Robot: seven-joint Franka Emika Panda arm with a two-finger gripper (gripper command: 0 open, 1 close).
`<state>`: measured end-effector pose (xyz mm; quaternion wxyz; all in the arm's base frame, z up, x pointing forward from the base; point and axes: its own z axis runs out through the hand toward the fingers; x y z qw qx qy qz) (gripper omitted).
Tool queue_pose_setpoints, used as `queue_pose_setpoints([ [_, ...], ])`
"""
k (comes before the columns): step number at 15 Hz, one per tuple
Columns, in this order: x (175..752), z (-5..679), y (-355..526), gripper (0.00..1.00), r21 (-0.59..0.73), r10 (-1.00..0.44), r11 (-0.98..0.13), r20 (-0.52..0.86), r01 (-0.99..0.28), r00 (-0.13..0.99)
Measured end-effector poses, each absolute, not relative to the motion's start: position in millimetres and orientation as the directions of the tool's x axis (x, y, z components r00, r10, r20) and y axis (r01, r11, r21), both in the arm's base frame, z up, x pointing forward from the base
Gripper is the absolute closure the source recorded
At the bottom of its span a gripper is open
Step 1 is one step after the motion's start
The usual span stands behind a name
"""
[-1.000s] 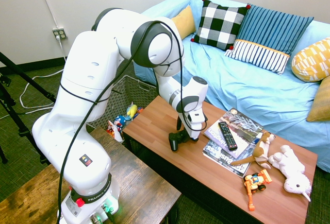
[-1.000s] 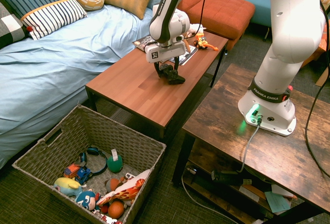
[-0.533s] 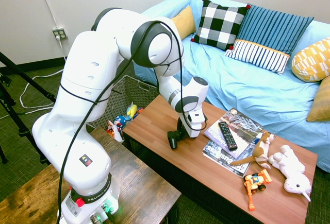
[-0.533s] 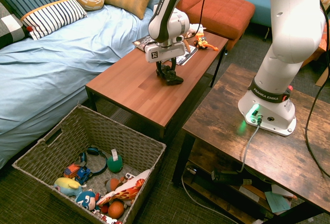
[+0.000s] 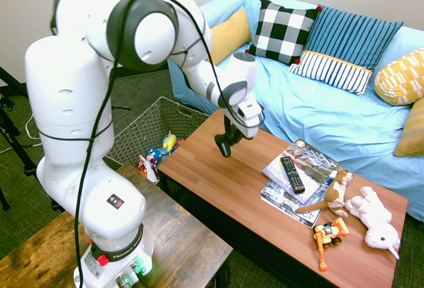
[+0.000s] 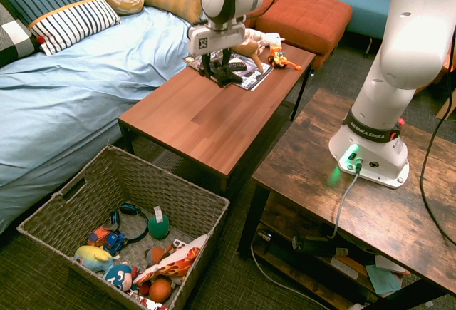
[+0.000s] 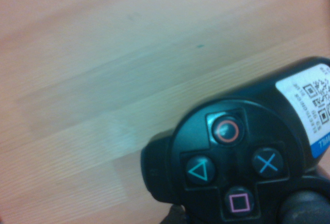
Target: Put the gamepad in the basket
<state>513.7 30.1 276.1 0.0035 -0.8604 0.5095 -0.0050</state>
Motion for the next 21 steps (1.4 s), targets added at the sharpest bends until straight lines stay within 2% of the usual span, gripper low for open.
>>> queue_pose_setpoints([
  [4, 506.7, 354.8, 164.5, 1.0, -0.035, -0.826, -0.563, 0.061, -0.826, 0.561],
  [8, 505.6, 352.2, 295.5, 1.0, -0.016, -0.765, -0.641, 0.091, -0.767, 0.638],
  [13, 499.9, 275.4, 423.9, 1.0, 0.028, -0.708, -0.703, 0.063, -0.71, 0.703],
  [18, 524.7, 163.6, 440.9, 1.0, 0.111, -0.705, -0.702, 0.034, -0.704, 0.708],
  [21, 537.1, 130.0, 449.1, 1.0, 0.119, -0.697, -0.711, 0.002, -0.693, 0.717],
])
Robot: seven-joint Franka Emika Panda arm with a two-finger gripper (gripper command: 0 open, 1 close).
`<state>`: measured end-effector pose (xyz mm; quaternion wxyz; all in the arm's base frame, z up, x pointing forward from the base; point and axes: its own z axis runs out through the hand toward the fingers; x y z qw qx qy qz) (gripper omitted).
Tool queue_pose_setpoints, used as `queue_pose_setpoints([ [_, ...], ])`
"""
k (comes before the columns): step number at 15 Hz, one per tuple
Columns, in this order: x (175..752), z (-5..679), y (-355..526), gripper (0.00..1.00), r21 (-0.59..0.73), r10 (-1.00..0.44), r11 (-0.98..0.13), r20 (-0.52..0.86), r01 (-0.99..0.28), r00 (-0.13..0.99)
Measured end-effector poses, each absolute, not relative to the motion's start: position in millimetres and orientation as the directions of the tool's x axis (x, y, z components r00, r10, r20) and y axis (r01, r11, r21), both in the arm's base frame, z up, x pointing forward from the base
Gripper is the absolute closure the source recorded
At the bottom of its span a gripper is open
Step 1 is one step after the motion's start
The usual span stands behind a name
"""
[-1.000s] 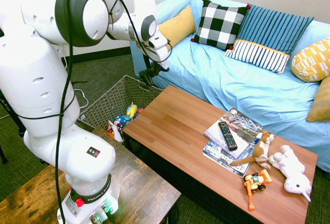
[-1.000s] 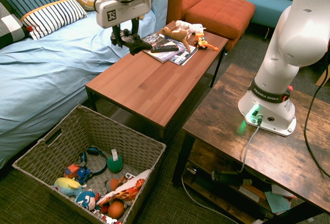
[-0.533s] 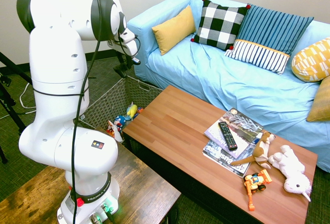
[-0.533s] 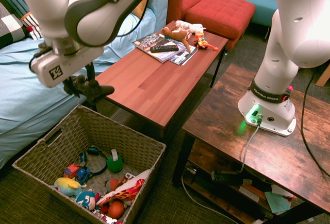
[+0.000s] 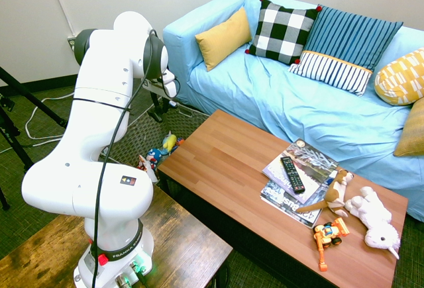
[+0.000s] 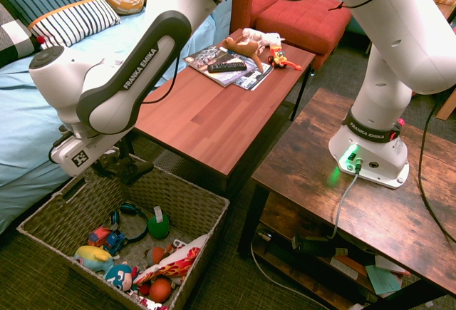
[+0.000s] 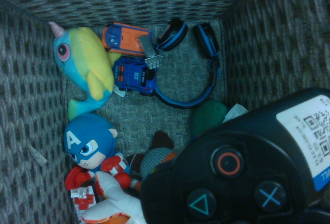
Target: Put the gamepad in the basket
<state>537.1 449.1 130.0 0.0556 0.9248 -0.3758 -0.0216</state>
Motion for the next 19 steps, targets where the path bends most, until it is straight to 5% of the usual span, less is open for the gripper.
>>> queue_pose_setpoints([
  [6, 529.3, 94.7, 473.3, 1.0, 0.14, -0.679, -0.73, -0.036, -0.669, 0.734],
  [7, 528.9, 86.5, 472.8, 0.0, 0.154, -0.676, -0.731, -0.035, -0.665, 0.736],
  [19, 540.1, 76.2, 470.3, 0.0, 0.169, -0.668, -0.738, -0.045, -0.654, 0.743],
])
